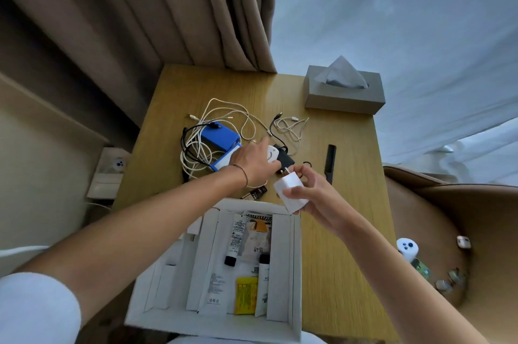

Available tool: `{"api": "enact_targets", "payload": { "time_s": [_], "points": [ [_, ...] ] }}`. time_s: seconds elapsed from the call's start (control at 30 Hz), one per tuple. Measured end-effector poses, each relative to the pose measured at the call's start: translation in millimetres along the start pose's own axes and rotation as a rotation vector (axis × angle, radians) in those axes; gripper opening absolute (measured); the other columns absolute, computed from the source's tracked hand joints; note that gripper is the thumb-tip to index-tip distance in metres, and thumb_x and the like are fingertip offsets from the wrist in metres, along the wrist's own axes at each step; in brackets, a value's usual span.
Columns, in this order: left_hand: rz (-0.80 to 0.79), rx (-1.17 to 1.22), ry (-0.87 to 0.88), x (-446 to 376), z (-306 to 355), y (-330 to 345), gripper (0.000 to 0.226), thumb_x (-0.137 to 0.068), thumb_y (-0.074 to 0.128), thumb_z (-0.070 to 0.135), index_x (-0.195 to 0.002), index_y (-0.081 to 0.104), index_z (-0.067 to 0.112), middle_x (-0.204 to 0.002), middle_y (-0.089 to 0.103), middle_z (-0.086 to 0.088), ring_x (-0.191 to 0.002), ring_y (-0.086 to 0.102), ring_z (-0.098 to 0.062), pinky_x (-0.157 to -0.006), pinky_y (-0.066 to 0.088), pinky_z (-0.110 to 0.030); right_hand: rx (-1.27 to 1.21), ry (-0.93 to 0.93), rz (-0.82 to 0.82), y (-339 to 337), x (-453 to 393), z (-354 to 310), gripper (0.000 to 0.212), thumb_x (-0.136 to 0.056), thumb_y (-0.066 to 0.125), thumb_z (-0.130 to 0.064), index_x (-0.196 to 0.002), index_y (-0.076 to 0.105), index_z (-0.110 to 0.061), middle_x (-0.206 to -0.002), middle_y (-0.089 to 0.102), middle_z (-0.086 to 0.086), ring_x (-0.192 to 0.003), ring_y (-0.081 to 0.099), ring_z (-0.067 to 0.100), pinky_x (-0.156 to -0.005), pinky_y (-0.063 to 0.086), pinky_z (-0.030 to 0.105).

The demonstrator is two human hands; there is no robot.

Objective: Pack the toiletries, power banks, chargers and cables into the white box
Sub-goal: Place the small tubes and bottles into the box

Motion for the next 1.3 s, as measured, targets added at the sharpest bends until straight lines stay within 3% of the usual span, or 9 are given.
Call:
{"api": "enact_targets", "payload": {
  "time_s": [0.2,0.33,0.43,0.57,0.7,0.9,1.0,1.17,1.3],
  "points": [
    [-0.012,0.458,-0.184,34.6,-10.3,-40.7,0.024,-0.09,0.054,0.046,-0.092,0.05,0.022,-0.081,0.059,-0.002,-0.071,0.054,-0.021,-0.058,0.038,-0.03,0.119,0.012,-0.162,34.3,12.9,-5.8,0.058,-0.079,0.077,-0.024,-0.131,0.059,-0.041,-0.121,0.056,0.013,-0.083,0.061,0.018,-0.064,0.05,0.028],
    [0.058,0.721,-0.258,63.1,-28.0,-54.7,0.026,-0.08,0.056,0.045,-0.083,0.051,0.02,-0.073,0.057,-0.001,-0.066,0.052,-0.021,-0.06,0.041,-0.03,0.155,0.1,-0.17,62.7,16.1,-3.7,0.04,-0.083,0.065,-0.027,-0.122,0.067,-0.034,-0.11,0.06,0.011,-0.083,0.058,0.022,-0.06,0.043,0.028],
    [0.098,0.82,-0.295,82.8,-44.3,-58.2,0.025,-0.085,0.062,0.035,-0.093,0.057,0.012,-0.076,0.06,-0.004,-0.066,0.053,-0.023,-0.058,0.04,-0.03,0.184,0.138,-0.168,80.9,13.3,2.3,0.034,-0.09,0.057,-0.012,-0.121,0.066,-0.023,-0.111,0.061,0.013,-0.087,0.063,0.027,-0.059,0.052,0.032],
    [0.114,0.872,-0.332,110.9,-67.3,-61.7,0.028,-0.082,0.062,0.034,-0.098,0.056,0.012,-0.081,0.057,-0.005,-0.068,0.052,-0.022,-0.061,0.041,-0.032,0.283,0.187,-0.133,102.4,7.1,14.4,0.019,-0.091,0.066,-0.007,-0.108,0.064,-0.014,-0.107,0.07,0.024,-0.09,0.073,0.04,-0.072,0.061,0.047],
    [0.138,0.9,-0.402,140.5,-92.0,-61.1,0.025,-0.085,0.062,0.033,-0.103,0.056,0.017,-0.082,0.06,-0.003,-0.065,0.055,-0.017,-0.054,0.044,-0.027,0.449,0.234,-0.09,127.7,-2.2,34.7,0.017,-0.084,0.075,-0.013,-0.094,0.061,-0.016,-0.093,0.073,0.021,-0.077,0.075,0.036,-0.061,0.063,0.04],
    [0.204,0.816,-0.462,177.7,-121.7,-53.9,0.026,-0.079,0.065,0.04,-0.099,0.055,0.026,-0.09,0.063,-0.001,-0.073,0.058,-0.015,-0.054,0.043,-0.027,0.544,0.301,-0.063,161.1,-20.5,72.2,0.02,-0.086,0.075,-0.02,-0.097,0.058,-0.02,-0.1,0.066,0.02,-0.061,0.075,0.027,-0.048,0.057,0.029],
    [0.202,0.798,-0.483,191.4,-130.6,-49.8,0.03,-0.079,0.067,0.042,-0.1,0.055,0.024,-0.093,0.063,-0.002,-0.074,0.059,-0.015,-0.055,0.045,-0.028,0.643,0.263,-0.069,172.1,-29.7,89.3,0.022,-0.088,0.073,-0.026,-0.103,0.06,-0.018,-0.086,0.07,0.014,-0.055,0.073,0.021,-0.046,0.055,0.025],
    [0.217,0.764,-0.494,208.0,-136.3,-44.3,0.026,-0.084,0.065,0.043,-0.095,0.053,0.022,-0.086,0.059,0.001,-0.072,0.055,-0.015,-0.06,0.046,-0.029,0.772,0.211,-0.071,186.1,-46.7,104.4,0.01,-0.094,0.061,-0.015,-0.095,0.067,-0.007,-0.059,0.069,0.004,-0.05,0.071,0.019,-0.043,0.053,0.023],
    [0.214,0.764,-0.512,216.8,-135.3,-45.3,0.035,-0.086,0.065,0.042,-0.107,0.055,0.016,-0.091,0.06,0.0,-0.077,0.056,-0.017,-0.067,0.047,-0.032,0.852,0.191,-0.086,195.5,-57.7,106.9,0.012,-0.098,0.054,-0.013,-0.091,0.064,-0.01,-0.067,0.071,0.008,-0.052,0.073,0.021,-0.045,0.055,0.026]
  ]
}}
Point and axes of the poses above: each hand's wrist, its own x-axis away from the middle knuckle, its own y-axis out of the palm, z = x × y, the point moved 1 cm from there along -x, towards the middle knuckle
